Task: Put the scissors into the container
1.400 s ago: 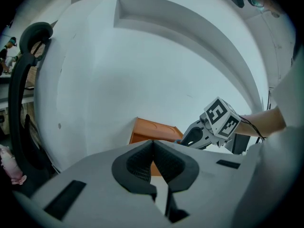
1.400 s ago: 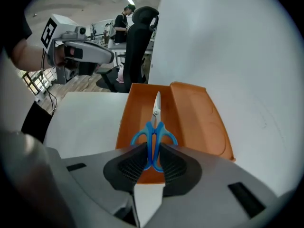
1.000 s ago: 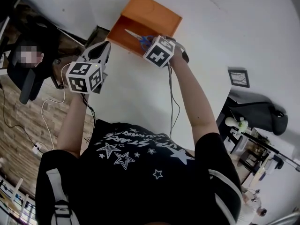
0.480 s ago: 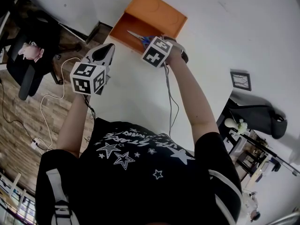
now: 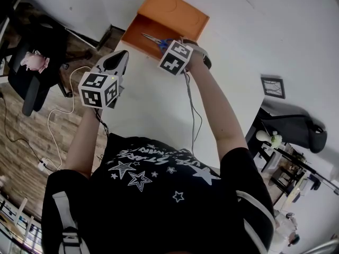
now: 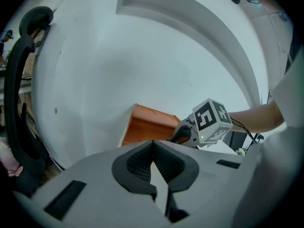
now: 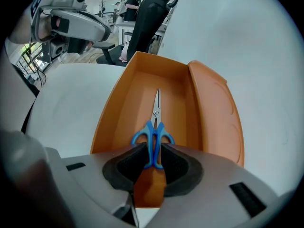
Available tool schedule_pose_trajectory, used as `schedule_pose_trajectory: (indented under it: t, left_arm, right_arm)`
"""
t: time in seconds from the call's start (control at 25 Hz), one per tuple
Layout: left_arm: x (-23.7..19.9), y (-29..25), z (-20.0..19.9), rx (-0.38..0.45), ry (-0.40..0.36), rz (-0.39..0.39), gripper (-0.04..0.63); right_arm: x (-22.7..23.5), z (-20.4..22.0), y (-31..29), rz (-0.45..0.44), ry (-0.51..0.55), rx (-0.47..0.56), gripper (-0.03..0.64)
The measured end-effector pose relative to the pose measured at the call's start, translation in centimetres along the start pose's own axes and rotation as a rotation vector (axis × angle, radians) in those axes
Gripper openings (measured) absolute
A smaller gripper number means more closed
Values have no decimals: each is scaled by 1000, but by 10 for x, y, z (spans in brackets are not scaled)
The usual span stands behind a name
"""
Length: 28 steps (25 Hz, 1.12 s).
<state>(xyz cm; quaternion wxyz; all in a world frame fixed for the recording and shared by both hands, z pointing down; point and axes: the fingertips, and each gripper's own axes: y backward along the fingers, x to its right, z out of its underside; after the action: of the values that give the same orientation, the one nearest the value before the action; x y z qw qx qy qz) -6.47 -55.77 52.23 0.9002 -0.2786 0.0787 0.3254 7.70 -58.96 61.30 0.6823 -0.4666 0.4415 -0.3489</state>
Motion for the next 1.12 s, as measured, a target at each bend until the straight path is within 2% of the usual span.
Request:
schedule_pose_trajectory:
  t: [0.28, 0.48, 0.76, 1.12]
  left_arm:
    - [6, 6, 0, 7, -8, 2, 15]
    - [14, 19, -5, 28, -24, 1, 15]
    - [41, 43, -12, 67, -56, 3, 15]
    - [91, 80, -18, 114, -104, 14, 15]
  right_arm:
    - [-2, -2, 11, 16, -52, 50, 101]
    - [-1, -7, 37, 60, -83, 101, 101]
    - [-5, -6, 80, 139, -141, 194, 96]
    - [-28, 16, 142, 225, -191, 270, 66]
